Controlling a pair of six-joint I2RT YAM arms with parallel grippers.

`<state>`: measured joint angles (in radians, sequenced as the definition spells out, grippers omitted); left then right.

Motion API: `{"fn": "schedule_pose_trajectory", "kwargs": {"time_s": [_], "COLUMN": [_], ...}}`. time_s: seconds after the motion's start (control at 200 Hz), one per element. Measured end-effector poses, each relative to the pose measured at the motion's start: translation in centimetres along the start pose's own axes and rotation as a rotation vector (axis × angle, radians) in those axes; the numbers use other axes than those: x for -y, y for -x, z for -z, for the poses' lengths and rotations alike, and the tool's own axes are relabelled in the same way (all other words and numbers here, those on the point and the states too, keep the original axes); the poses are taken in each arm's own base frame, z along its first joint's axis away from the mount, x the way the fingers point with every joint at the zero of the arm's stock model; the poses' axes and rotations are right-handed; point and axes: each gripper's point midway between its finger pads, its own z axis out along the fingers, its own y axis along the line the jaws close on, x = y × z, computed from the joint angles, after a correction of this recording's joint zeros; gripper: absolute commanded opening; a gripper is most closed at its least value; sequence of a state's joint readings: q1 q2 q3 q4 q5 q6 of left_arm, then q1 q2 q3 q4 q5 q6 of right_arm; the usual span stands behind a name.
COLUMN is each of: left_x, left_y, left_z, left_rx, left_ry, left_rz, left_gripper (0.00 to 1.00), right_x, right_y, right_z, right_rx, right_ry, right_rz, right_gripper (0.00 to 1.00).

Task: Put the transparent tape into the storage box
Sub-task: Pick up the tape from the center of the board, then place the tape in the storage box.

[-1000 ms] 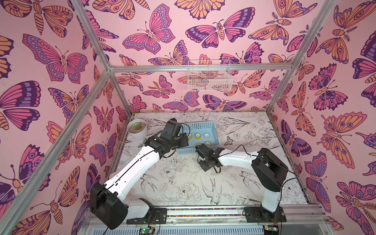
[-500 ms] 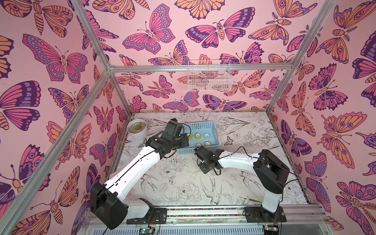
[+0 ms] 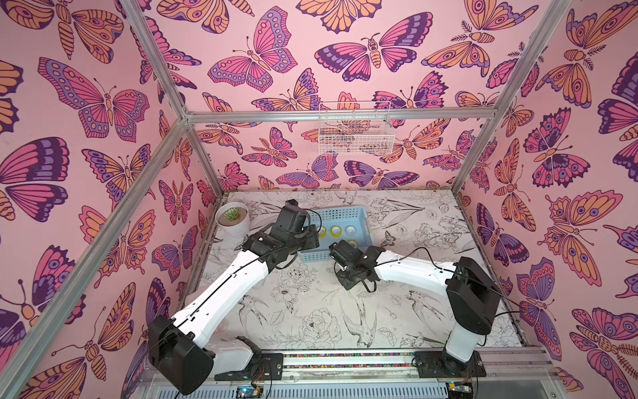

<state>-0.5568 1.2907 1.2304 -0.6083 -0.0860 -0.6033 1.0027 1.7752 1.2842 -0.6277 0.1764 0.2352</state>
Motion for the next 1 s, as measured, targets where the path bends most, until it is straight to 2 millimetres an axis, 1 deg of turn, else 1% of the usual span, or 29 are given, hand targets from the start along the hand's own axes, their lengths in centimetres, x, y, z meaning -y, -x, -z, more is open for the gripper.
{"fn": "schedule_pose_trajectory", "kwargs": {"time_s": [0.1, 0.21, 0.346, 0.421, 0.486, 0.566, 0.616, 0.706, 0.846, 0.996], "left_x": [-0.2, -0.2, -0.4, -0.7, -1.0, -1.5, -1.8, -2.3, -2.8, -3.4], "left_y": [0.4, 0.9, 1.0, 0.8, 0.6, 0.2, 0.1, 0.0, 0.1, 0.3], "left_z": [0.8, 1.8, 2.0, 1.8, 1.7, 1.8, 1.9, 2.4, 3.5, 4.3], "left_rx": [0.027, 0.057, 0.067, 0.064, 0.06, 0.057, 0.058, 0.069, 0.091, 0.114], "left_ry": [0.002, -0.002, 0.007, 0.017, 0.028, 0.046, 0.054, 0.068, 0.082, 0.099], "left_rz": [-0.011, -0.019, -0.026, -0.032, -0.035, -0.035, -0.041, -0.038, -0.034, -0.026], "left_gripper": [0.72, 0.74, 0.79, 0.82, 0.87, 0.96, 1.0, 1.0, 1.0, 1.0], "right_x": [-0.2, -0.2, -0.1, -0.1, -0.1, -0.1, 0.1, 0.4, 0.5, 0.5], "right_y": [1.4, 3.5, 6.1, 7.5, 8.6, 10.0, 10.7, 11.9, 13.5, 14.4], "right_z": [2.3, 5.4, 8.8, 10.2, 10.8, 10.6, 9.9, 8.3, 5.3, 2.9], "right_rx": [0.027, 0.071, 0.131, 0.161, 0.176, 0.182, 0.171, 0.147, 0.1, 0.064], "right_ry": [0.011, 0.022, 0.032, 0.036, 0.044, 0.055, 0.061, 0.069, 0.089, 0.116], "right_rz": [0.0, -0.006, -0.008, -0.004, -0.006, -0.018, -0.026, -0.04, -0.044, -0.045], "right_gripper": [0.0, 0.0, 0.0, 0.0, 0.0, 0.0, 0.0, 0.0, 0.0, 0.0]}}
